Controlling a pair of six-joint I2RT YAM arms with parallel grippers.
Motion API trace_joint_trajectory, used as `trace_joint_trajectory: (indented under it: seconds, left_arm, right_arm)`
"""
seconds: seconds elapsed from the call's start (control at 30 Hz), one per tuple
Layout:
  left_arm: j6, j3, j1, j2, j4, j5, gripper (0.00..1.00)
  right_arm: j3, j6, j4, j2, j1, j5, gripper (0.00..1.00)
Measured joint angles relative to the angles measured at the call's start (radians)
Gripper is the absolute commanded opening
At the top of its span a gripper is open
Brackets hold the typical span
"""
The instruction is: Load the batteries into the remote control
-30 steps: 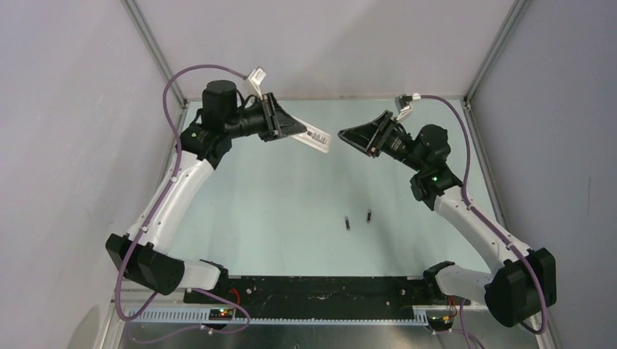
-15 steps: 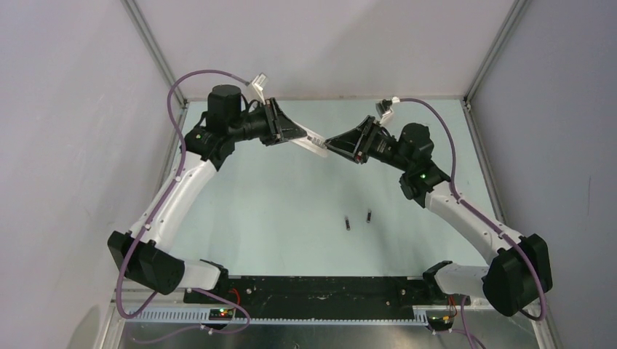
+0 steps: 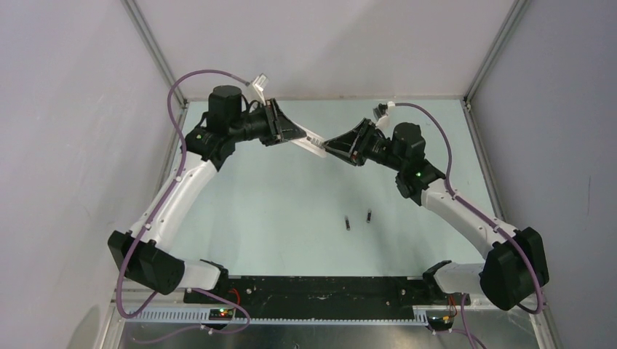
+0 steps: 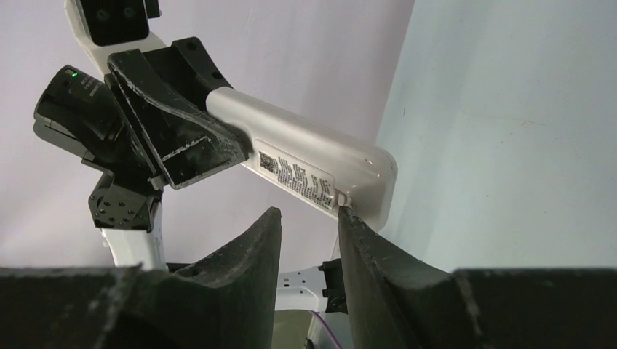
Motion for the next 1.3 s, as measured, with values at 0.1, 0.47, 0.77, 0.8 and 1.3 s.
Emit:
trace_joint_trajectory:
  seconds: [0.1,0.47,0.77,0.8,1.3]
  left_arm:
    - [0.006,-0.006,0.000,0.000,-0.002,-0.008,0.00]
    - [0.029,-0.009,-0.007,0.000,-0.005,-0.020,0.00]
    - [0.033,-0.009,-0.010,0.000,-0.005,-0.038,0.00]
    - [0.034,-0.009,-0.011,0.000,-0.005,-0.040,0.00]
    - [0.062,-0.029,-0.032,0.000,-0.003,-0.080,0.00]
  right_arm:
    - [0.002,0.017,0.003,0.016,0.002,0.005,0.38]
    - [0.004,0.058,0.004,0.035,0.011,0.034,0.35]
    - [0.009,0.073,0.001,0.042,0.018,0.058,0.35]
    - [0.009,0.075,-0.003,0.042,0.019,0.062,0.35]
    - [0.045,0.056,-0.135,0.049,0.029,0.114,0.34]
